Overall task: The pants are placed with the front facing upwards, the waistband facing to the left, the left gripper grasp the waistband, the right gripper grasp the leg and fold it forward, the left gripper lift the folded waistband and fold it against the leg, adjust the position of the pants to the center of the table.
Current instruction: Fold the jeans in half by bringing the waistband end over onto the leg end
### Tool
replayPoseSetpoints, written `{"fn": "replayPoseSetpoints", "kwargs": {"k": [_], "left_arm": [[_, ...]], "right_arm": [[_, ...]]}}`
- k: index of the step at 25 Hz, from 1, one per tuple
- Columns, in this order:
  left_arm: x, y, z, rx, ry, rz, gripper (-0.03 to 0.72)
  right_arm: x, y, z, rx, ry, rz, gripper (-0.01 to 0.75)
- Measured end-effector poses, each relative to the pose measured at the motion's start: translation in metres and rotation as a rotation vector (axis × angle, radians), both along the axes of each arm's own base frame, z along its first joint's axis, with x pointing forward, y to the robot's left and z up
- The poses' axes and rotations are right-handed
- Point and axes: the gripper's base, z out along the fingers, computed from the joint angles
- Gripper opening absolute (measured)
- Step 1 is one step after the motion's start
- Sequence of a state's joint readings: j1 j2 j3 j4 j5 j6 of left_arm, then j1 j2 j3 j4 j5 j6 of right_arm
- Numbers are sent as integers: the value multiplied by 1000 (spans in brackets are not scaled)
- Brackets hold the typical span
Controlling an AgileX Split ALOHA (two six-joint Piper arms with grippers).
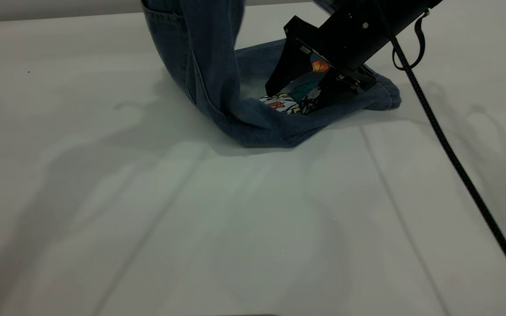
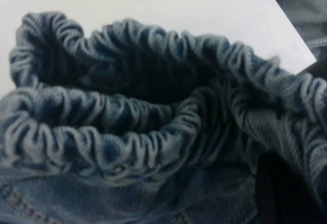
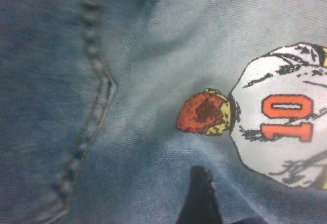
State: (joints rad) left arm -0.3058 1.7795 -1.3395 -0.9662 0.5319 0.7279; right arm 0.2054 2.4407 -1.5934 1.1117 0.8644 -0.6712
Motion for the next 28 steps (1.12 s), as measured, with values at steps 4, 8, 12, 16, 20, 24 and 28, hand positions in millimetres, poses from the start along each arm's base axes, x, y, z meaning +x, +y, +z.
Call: {"fn": "replayPoseSetpoints", "kwargs": {"k": [4,8,12,16,20,24,28], "left_arm": [[7,-8,-3,-6,0,-7,48],[17,-11,-6,-28,-1,14,48],[27,-21,-24,-28,29,12,48],[39,-41,-49,-13,60,-8,48],[52,-66,-76,-1,79,-40,48],[61,-92,-103,-3,104,-71,48],[64,-108,-133,6,146,-89,73]], "right_arm": [[10,-25,14,11,-24,-53,484],[23,-69,49,22,-96,-152,484],[27,-104,87,45,-168,-228,484],[25,-116,119,61,-232,-236,478],[21,-115,136,72,-267,-219,477],[20,-114,139,80,-267,-202,477],[18,-116,151,80,-294,-200,477]]}}
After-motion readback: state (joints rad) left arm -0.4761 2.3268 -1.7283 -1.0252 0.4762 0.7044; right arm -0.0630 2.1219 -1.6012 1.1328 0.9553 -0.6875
